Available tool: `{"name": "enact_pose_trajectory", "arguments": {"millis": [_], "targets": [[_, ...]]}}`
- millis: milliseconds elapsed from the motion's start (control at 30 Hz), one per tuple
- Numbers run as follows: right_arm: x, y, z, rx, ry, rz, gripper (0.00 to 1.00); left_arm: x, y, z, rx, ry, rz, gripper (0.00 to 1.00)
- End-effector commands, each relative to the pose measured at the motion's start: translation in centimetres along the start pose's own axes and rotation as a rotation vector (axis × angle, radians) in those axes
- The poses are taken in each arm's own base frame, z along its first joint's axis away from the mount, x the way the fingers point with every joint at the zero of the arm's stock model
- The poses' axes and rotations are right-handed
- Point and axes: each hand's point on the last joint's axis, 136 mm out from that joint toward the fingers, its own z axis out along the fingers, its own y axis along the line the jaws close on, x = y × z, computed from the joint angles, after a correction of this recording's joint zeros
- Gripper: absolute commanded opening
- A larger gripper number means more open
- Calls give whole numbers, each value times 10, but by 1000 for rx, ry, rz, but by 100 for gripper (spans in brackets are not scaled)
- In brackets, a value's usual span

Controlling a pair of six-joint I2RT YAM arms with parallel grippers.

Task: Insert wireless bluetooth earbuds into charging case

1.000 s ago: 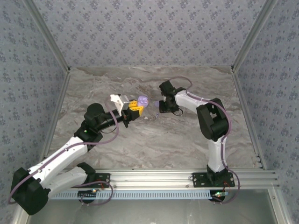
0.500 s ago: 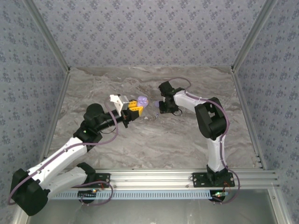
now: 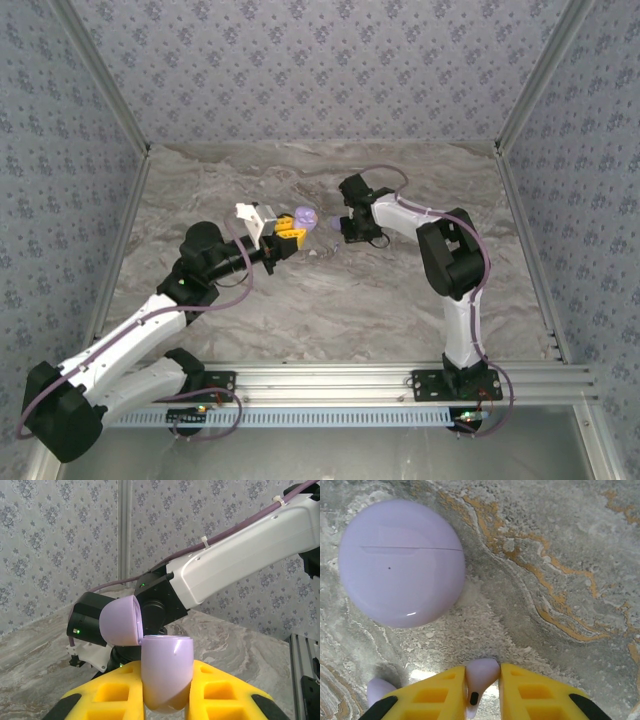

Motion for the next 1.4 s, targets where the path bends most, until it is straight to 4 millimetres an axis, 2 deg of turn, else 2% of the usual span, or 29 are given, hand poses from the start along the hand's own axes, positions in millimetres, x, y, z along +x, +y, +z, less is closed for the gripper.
{"name": "enact_pose_trajectory", "arguments": {"millis": [0, 100, 167, 433, 533, 767, 967, 1233, 1367], "targets": [[-10, 4, -11, 1, -73, -34, 22, -8, -3, -3, 1, -27, 29, 0], [-16, 3, -34, -7, -128, -31, 22, -5, -2, -2, 0, -28, 17, 0], [-20, 4, -57, -19, -179, -26, 22, -4, -1, 0, 2, -36, 5, 0], [-28, 16, -168, -177, -435, 17, 22, 6, 6, 20, 16, -47, -40, 0], [-24, 22, -208, -259, -528, 21, 22, 10, 10, 31, 16, -46, -55, 0], [-7, 34, -275, -459, -681, 71, 23, 16, 15, 58, 27, -56, -86, 0], [4, 45, -298, -570, -710, 103, 23, 17, 13, 73, 62, -68, -101, 0], [5, 66, -304, -638, -722, 94, 23, 19, 9, 81, 98, -69, -115, 0], [4, 71, -299, -635, -712, 88, 23, 18, 8, 81, 103, -71, -114, 0]]}}
